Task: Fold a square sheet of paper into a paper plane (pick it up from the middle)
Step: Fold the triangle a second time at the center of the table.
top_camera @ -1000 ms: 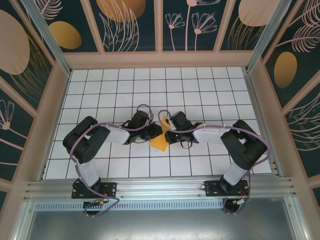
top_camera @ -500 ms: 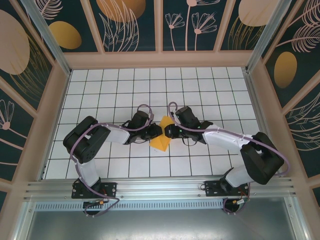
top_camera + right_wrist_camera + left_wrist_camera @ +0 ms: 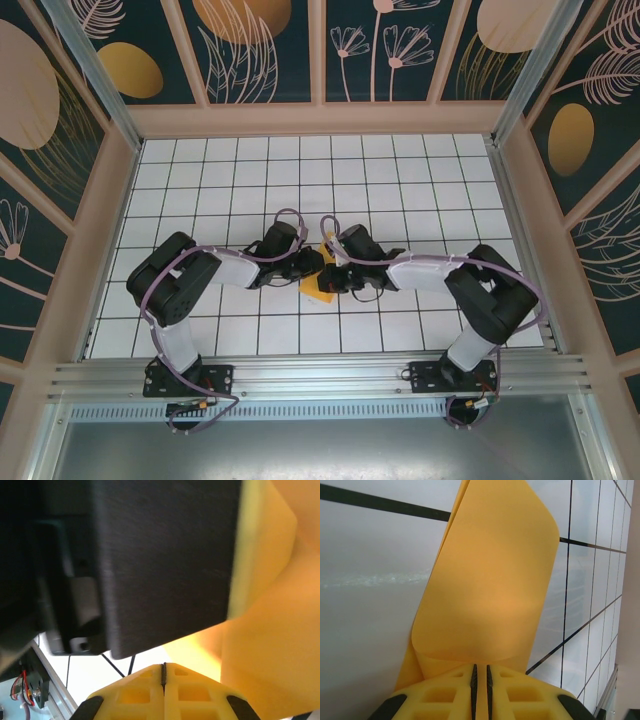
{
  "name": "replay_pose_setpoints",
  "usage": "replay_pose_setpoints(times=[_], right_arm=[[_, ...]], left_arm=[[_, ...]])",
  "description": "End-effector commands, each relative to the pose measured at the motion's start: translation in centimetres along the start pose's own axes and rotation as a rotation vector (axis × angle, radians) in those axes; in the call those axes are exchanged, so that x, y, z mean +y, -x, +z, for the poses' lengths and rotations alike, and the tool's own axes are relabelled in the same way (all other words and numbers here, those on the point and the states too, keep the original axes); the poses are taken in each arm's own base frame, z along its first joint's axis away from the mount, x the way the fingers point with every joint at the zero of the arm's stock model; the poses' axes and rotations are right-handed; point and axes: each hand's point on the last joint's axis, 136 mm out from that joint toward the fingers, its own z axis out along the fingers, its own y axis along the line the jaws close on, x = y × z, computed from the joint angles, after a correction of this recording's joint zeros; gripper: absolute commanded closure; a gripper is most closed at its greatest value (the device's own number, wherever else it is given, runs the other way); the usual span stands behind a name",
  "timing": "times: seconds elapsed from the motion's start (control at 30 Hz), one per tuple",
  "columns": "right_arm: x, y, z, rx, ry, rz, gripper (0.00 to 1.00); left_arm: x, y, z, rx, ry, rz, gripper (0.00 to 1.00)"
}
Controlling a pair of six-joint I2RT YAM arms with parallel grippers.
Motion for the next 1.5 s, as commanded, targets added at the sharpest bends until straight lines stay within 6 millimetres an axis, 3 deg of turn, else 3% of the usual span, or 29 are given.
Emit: replay_pose_setpoints(times=[0.0,0.23,0.67,1.03,1.47], right_arm=[[0.3,0.0,0.7,0.019,0.013,0.003,0.95],[-2.3,-1.2,1.0,0.048,-0.048,0.044,0.94],[-3.8,-3.3,0.6,0.097,-0.059,0.076,0.91],[-2.9,-4.6,-0.2,0.136,-0.017,0.046,0.9],[-3.4,-7.1,-0.5,0.201,-0.013,0.047,0.9]], left_arm=[[2.4,-0.8,0.4,0.026,0.071,-0.008,0.83],[2.9,-0.9,0.4,0.024,0.096,-0.002,0.83],[4.5,-1.2,0.6,0.023,0.148,-0.008,0.85],[5.1,-1.4,0.6,0.03,0.173,-0.005,0.86],[4.9,-1.3,0.6,0.03,0.166,-0.005,0.86]])
